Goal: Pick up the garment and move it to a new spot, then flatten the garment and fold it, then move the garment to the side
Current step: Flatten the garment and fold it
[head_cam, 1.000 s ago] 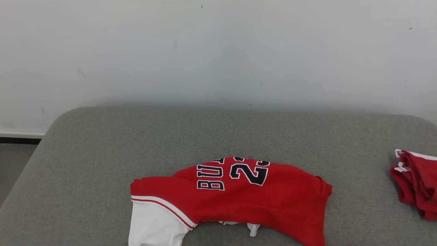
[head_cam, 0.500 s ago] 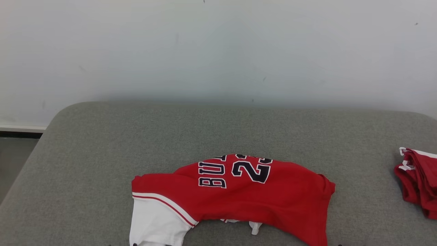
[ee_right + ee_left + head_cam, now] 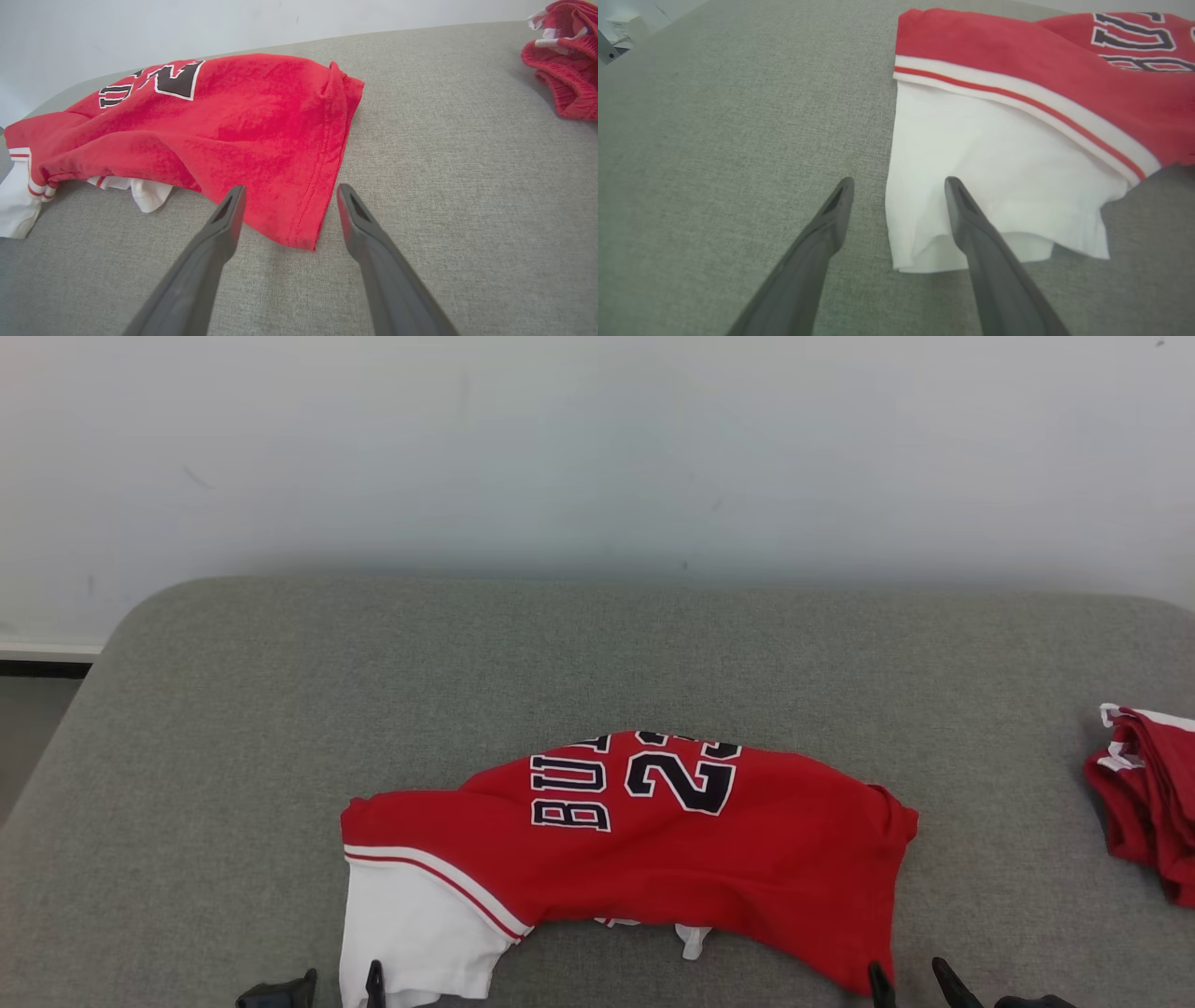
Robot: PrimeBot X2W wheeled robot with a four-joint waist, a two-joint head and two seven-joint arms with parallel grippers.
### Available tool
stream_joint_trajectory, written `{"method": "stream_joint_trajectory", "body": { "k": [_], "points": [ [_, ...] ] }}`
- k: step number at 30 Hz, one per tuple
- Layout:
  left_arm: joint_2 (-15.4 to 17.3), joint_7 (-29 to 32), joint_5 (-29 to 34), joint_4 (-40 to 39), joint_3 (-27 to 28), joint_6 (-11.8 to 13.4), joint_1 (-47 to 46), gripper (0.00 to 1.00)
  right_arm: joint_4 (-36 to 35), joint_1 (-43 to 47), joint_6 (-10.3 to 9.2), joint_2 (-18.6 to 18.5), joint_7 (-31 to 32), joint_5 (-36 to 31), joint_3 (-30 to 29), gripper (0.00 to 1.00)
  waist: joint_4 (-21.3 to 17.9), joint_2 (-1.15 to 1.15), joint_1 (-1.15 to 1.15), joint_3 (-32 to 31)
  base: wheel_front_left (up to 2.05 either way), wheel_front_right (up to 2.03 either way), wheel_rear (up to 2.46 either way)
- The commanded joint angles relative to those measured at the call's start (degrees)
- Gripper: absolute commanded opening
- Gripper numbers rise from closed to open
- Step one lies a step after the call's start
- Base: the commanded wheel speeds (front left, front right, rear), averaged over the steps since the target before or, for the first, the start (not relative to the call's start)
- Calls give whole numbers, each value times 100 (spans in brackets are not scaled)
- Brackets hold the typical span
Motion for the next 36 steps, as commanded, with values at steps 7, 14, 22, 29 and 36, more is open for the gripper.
{"method": "stream_joint_trajectory", "body": {
  "k": [7, 14, 22, 29, 36],
  "points": [
    [8, -30, -110, 565, -120, -110, -216, 100, 137, -70, -15, 12, 86, -30, -111, 100, -36, -1, -1, 145, 0, 0, 0],
    [7, -60, -224, 998, -77, 12, -428, 100, 511, -312, -15, 4, 282, -143, 11, 100, -71, -1, -1, 266, 0, 0, 0],
    [3, -51, -355, 1390, -73, 58, -662, 100, 982, -647, -15, 26, 287, -157, 248, 100, -101, -1, -1, 309, 0, 0, 0],
    [-7, 47, -477, 1748, -155, 45, -685, 100, 1349, -844, -15, 39, 198, -127, 457, 100, -58, -1, -1, 291, 0, 0, 0],
    [-17, 80, -576, 1994, -283, -11, -763, 85, 1598, -957, -15, 40, 57, -89, 543, 100, -28, -1, -1, 276, 0, 0, 0]
  ]
}}
